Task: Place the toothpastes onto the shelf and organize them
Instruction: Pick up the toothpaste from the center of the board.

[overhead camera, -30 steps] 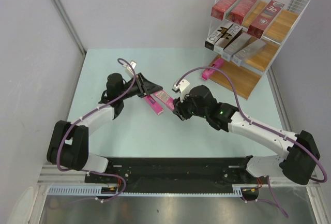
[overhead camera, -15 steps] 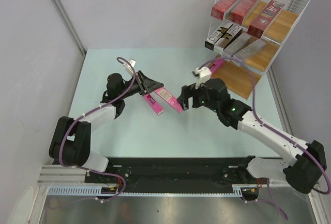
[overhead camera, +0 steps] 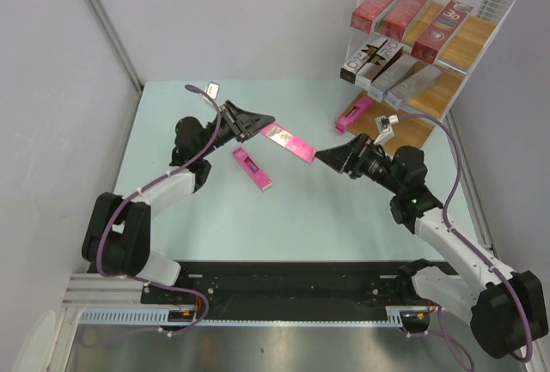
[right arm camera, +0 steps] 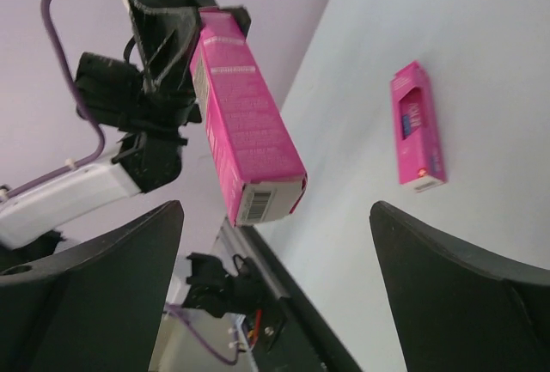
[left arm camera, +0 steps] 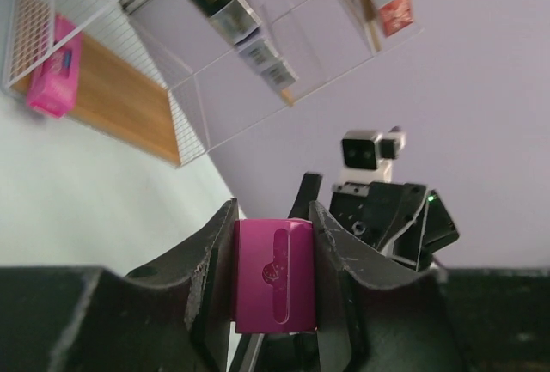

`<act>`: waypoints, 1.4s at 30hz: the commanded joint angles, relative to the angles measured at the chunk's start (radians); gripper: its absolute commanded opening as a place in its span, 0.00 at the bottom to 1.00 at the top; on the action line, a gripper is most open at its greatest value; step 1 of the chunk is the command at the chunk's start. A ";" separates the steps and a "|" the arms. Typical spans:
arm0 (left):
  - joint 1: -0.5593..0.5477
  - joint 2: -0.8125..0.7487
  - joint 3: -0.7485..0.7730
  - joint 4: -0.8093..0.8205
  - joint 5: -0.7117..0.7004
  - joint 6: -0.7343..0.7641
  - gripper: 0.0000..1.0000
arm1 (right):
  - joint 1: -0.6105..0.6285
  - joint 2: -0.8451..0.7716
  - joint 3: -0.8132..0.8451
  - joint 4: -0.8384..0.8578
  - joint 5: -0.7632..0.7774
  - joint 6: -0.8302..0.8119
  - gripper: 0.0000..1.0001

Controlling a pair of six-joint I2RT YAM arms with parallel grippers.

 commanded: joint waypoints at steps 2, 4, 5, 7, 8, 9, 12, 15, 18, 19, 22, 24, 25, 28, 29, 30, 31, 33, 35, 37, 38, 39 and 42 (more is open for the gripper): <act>-0.027 0.022 0.097 0.152 -0.029 -0.092 0.21 | 0.002 -0.025 -0.023 0.252 -0.113 0.136 0.93; -0.041 0.037 0.114 0.147 -0.026 -0.092 0.21 | 0.006 -0.032 -0.040 0.301 -0.115 0.139 0.91; -0.044 0.042 0.126 0.146 -0.026 -0.093 0.21 | 0.006 -0.034 -0.043 0.316 -0.113 0.139 0.91; -0.056 0.051 0.134 0.147 -0.028 -0.093 0.21 | 0.019 -0.026 -0.045 0.347 -0.115 0.135 0.89; -0.059 0.057 0.137 0.150 -0.029 -0.096 0.21 | 0.020 -0.022 -0.045 0.356 -0.119 0.136 0.88; -0.064 0.060 0.138 0.158 -0.031 -0.101 0.21 | 0.022 -0.015 -0.045 0.371 -0.119 0.136 0.88; -0.078 0.072 0.147 0.173 -0.031 -0.112 0.21 | 0.028 0.018 -0.046 0.400 -0.122 0.146 0.80; -0.087 0.080 0.155 0.183 -0.026 -0.121 0.21 | 0.029 0.043 -0.048 0.437 -0.130 0.153 0.70; -0.088 0.082 0.158 0.187 -0.022 -0.127 0.21 | 0.025 0.048 -0.048 0.440 -0.124 0.150 0.61; -0.090 0.080 0.160 0.186 -0.020 -0.127 0.21 | 0.025 0.046 -0.048 0.440 -0.122 0.146 0.55; -0.093 0.082 0.161 0.180 -0.012 -0.127 0.22 | 0.020 0.043 -0.048 0.440 -0.119 0.143 0.41; -0.095 0.082 0.158 0.178 -0.003 -0.127 0.25 | 0.011 0.037 -0.048 0.434 -0.112 0.140 0.36; -0.095 0.082 0.157 0.177 0.000 -0.126 0.27 | 0.009 0.034 -0.048 0.431 -0.110 0.132 0.32; -0.095 0.082 0.155 0.158 0.017 -0.101 0.42 | -0.013 0.023 -0.048 0.427 -0.115 0.126 0.29; -0.096 0.082 0.155 0.148 0.021 -0.090 0.46 | -0.023 0.021 -0.048 0.422 -0.125 0.126 0.28; -0.096 0.080 0.157 0.143 0.035 -0.081 0.57 | -0.041 0.014 -0.046 0.420 -0.133 0.124 0.27; -0.096 0.079 0.166 0.135 0.044 -0.054 0.64 | -0.052 0.009 -0.046 0.416 -0.148 0.126 0.27; -0.096 0.068 0.181 0.063 0.060 -0.009 0.83 | -0.079 -0.001 -0.045 0.399 -0.170 0.124 0.26; -0.096 0.042 0.203 -0.056 0.063 0.090 0.93 | -0.099 -0.023 -0.037 0.362 -0.202 0.107 0.25; -0.095 0.017 0.226 -0.156 0.040 0.214 1.00 | -0.128 -0.047 -0.025 0.332 -0.242 0.092 0.25; -0.095 0.007 0.235 -0.273 0.028 0.257 1.00 | -0.138 -0.054 -0.022 0.290 -0.257 0.080 0.25; -0.093 -0.018 0.244 -0.331 0.009 0.300 1.00 | -0.148 -0.060 -0.014 0.269 -0.274 0.054 0.25; -0.087 -0.038 0.289 -0.524 -0.037 0.446 1.00 | -0.190 -0.075 0.019 0.174 -0.361 -0.018 0.25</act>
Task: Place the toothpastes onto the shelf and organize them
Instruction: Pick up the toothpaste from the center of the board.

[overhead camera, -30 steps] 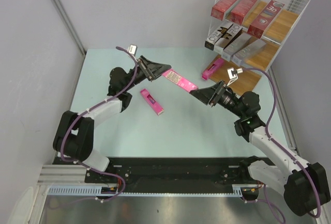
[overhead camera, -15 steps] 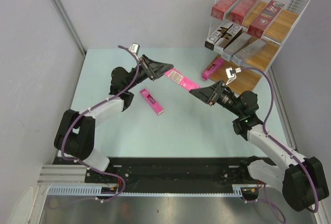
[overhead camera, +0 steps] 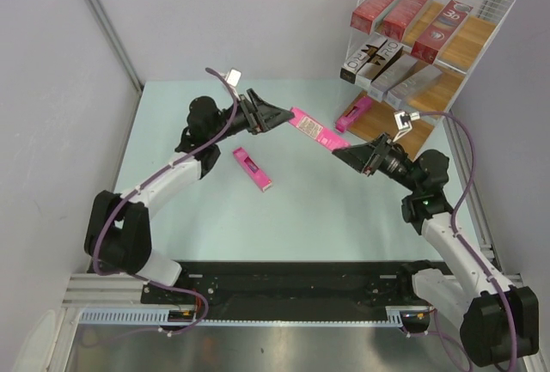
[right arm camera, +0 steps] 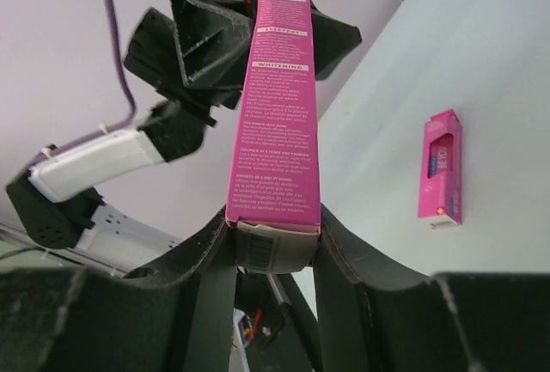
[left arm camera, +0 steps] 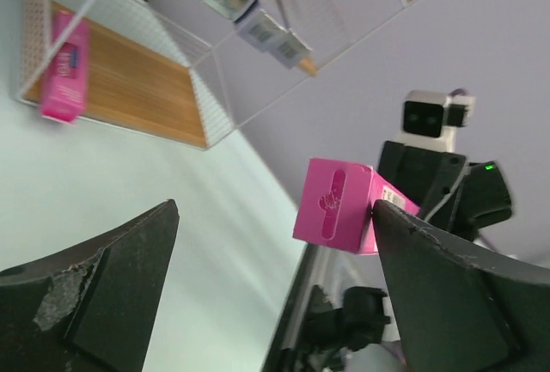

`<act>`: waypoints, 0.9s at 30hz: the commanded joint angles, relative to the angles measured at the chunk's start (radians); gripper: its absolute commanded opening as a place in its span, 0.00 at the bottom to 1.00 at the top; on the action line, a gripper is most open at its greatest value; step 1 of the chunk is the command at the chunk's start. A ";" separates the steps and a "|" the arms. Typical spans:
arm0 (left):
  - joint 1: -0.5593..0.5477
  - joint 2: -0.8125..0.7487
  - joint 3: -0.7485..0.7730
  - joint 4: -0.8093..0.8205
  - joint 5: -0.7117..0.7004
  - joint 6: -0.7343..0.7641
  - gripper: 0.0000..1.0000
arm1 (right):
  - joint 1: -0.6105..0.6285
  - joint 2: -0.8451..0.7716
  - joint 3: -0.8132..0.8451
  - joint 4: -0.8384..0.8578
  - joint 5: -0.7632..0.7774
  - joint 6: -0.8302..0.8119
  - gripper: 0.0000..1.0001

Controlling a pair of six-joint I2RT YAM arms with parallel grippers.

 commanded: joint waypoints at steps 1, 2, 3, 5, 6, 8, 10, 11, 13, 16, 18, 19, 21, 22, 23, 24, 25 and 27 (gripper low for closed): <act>0.007 -0.079 0.099 -0.336 -0.047 0.300 1.00 | -0.047 -0.033 0.083 -0.109 -0.181 -0.124 0.25; 0.012 -0.079 0.101 -0.344 -0.005 0.311 1.00 | -0.059 -0.025 0.111 -0.167 -0.211 -0.144 0.25; 0.026 -0.075 0.098 -0.337 0.028 0.314 1.00 | -0.062 -0.019 0.122 -0.196 -0.238 -0.170 0.24; 0.047 -0.072 0.061 -0.240 0.166 0.282 1.00 | -0.074 -0.007 0.142 -0.273 -0.320 -0.244 0.24; 0.068 -0.072 0.046 -0.194 0.215 0.258 1.00 | -0.076 -0.004 0.158 -0.297 -0.343 -0.267 0.24; 0.084 -0.058 0.015 -0.090 0.289 0.195 1.00 | -0.085 -0.007 0.166 -0.356 -0.390 -0.332 0.24; 0.090 -0.050 -0.004 -0.041 0.366 0.173 1.00 | -0.091 -0.017 0.174 -0.382 -0.409 -0.362 0.23; 0.090 -0.052 -0.011 -0.021 0.386 0.170 1.00 | -0.093 -0.021 0.174 -0.403 -0.406 -0.382 0.23; 0.087 -0.056 -0.057 0.087 0.418 0.119 1.00 | -0.093 -0.024 0.174 -0.420 -0.397 -0.395 0.23; 0.086 -0.055 -0.111 0.230 0.450 0.032 0.98 | -0.096 -0.027 0.174 -0.437 -0.391 -0.415 0.22; 0.082 -0.046 -0.128 0.272 0.469 -0.008 0.96 | -0.096 -0.030 0.174 -0.439 -0.391 -0.419 0.22; 0.079 -0.044 -0.139 0.294 0.478 -0.014 0.94 | -0.098 -0.030 0.175 -0.439 -0.391 -0.418 0.22; 0.069 -0.038 -0.148 0.312 0.484 -0.025 0.91 | -0.098 -0.030 0.174 -0.439 -0.389 -0.418 0.22; 0.063 -0.038 -0.152 0.314 0.492 -0.023 0.90 | -0.096 -0.030 0.174 -0.439 -0.386 -0.419 0.22; 0.047 -0.036 -0.152 0.312 0.493 -0.017 0.89 | -0.098 -0.033 0.174 -0.443 -0.386 -0.421 0.22; 0.041 -0.035 -0.151 0.292 0.492 -0.008 0.89 | -0.098 -0.034 0.174 -0.442 -0.387 -0.419 0.21; 0.035 -0.032 -0.146 0.269 0.483 0.006 0.89 | -0.098 -0.034 0.174 -0.442 -0.391 -0.418 0.22; 0.017 -0.030 -0.134 0.150 0.464 0.088 0.88 | -0.098 -0.037 0.174 -0.439 -0.394 -0.416 0.21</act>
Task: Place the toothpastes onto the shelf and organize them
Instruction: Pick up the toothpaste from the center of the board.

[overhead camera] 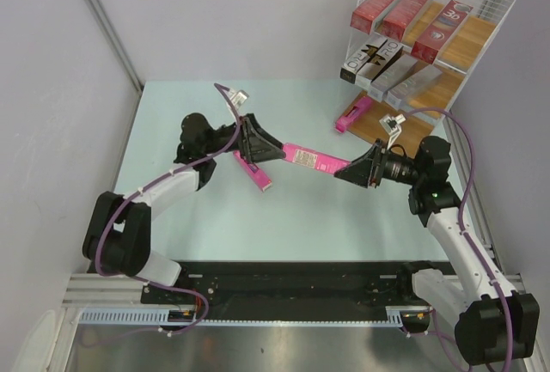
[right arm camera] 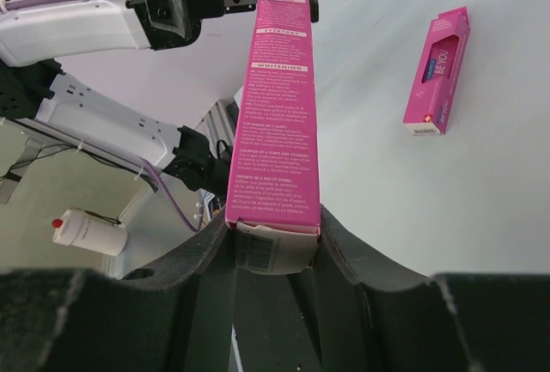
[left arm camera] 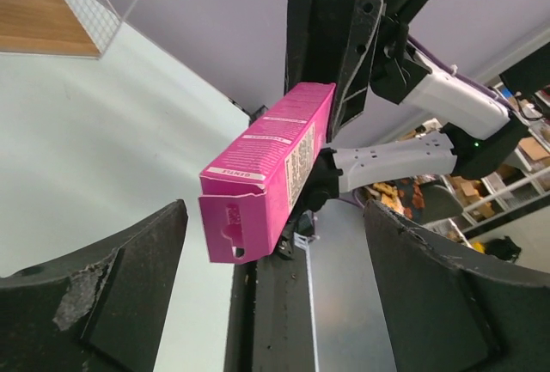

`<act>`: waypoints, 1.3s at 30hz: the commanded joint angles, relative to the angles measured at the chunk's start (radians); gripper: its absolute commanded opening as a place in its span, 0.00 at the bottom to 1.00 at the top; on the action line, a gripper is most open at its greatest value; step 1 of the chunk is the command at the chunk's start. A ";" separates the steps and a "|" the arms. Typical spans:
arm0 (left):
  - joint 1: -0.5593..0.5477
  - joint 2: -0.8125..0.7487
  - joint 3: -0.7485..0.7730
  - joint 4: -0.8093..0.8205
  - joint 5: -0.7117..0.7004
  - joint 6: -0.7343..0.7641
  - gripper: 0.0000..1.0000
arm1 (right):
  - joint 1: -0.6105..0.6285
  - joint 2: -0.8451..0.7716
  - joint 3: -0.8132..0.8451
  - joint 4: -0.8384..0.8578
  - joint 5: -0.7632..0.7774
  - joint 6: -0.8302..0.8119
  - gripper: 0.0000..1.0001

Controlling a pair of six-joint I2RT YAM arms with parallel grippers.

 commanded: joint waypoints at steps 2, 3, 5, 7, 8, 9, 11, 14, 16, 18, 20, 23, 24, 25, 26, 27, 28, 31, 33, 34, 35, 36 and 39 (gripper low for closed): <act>-0.052 0.009 0.040 -0.143 -0.015 0.158 0.87 | -0.005 -0.039 0.052 0.025 -0.029 -0.014 0.21; -0.058 0.013 0.057 -0.204 -0.023 0.180 0.86 | -0.005 -0.042 0.050 0.024 -0.029 -0.015 0.21; -0.073 0.016 0.066 -0.232 -0.039 0.209 0.81 | -0.005 -0.047 0.050 0.017 -0.028 -0.017 0.21; -0.076 0.024 0.073 -0.234 -0.041 0.209 0.76 | -0.005 -0.051 0.050 0.007 -0.026 -0.024 0.21; -0.076 0.023 0.073 -0.229 -0.043 0.205 0.72 | -0.005 -0.054 0.050 0.001 -0.025 -0.027 0.21; -0.076 0.023 0.071 -0.224 -0.046 0.203 0.69 | -0.004 -0.056 0.050 -0.006 -0.025 -0.034 0.21; -0.076 0.016 0.070 -0.224 -0.052 0.205 0.65 | -0.005 -0.057 0.050 -0.016 -0.023 -0.043 0.21; -0.076 0.009 0.068 -0.220 -0.055 0.205 0.54 | -0.004 -0.060 0.050 -0.030 -0.023 -0.057 0.21; -0.075 0.009 0.068 -0.214 -0.053 0.203 0.58 | -0.004 -0.062 0.050 -0.041 -0.023 -0.061 0.21; -0.076 0.009 0.071 -0.209 -0.053 0.202 0.61 | -0.004 -0.062 0.050 -0.049 -0.023 -0.067 0.21; -0.076 0.012 0.076 -0.203 -0.052 0.196 0.61 | -0.005 -0.065 0.050 -0.052 -0.023 -0.070 0.21; -0.076 0.026 0.077 -0.159 -0.038 0.165 0.60 | -0.004 -0.067 0.050 -0.053 -0.023 -0.072 0.21; -0.076 0.029 0.073 -0.140 -0.036 0.153 0.60 | -0.004 -0.065 0.052 -0.052 -0.026 -0.072 0.21; -0.076 0.029 0.070 -0.128 -0.035 0.134 0.59 | -0.004 -0.065 0.050 -0.050 -0.028 -0.070 0.21; -0.076 0.033 0.068 -0.109 -0.032 0.130 0.59 | -0.004 -0.067 0.052 -0.053 -0.028 -0.073 0.21; -0.078 0.036 0.068 -0.105 -0.032 0.125 0.59 | -0.005 -0.067 0.050 -0.055 -0.028 -0.074 0.21; -0.078 0.039 0.070 -0.100 -0.032 0.117 0.62 | -0.004 -0.068 0.050 -0.056 -0.028 -0.077 0.21; -0.083 0.047 0.071 -0.074 -0.024 0.104 0.66 | -0.002 -0.068 0.050 -0.056 -0.032 -0.077 0.21; -0.086 0.052 0.073 -0.065 -0.021 0.101 0.58 | -0.002 -0.067 0.050 -0.056 -0.029 -0.078 0.21; -0.089 0.052 0.073 -0.063 -0.018 0.099 0.54 | -0.004 -0.068 0.050 -0.055 -0.026 -0.083 0.21; -0.089 0.053 0.073 -0.060 -0.016 0.099 0.49 | -0.002 -0.068 0.050 -0.059 -0.026 -0.081 0.21; -0.090 0.055 0.074 -0.057 -0.013 0.097 0.40 | -0.002 -0.071 0.050 -0.061 -0.023 -0.083 0.21; -0.090 0.053 0.070 -0.049 -0.007 0.091 0.22 | -0.004 -0.074 0.050 -0.068 -0.011 -0.090 0.22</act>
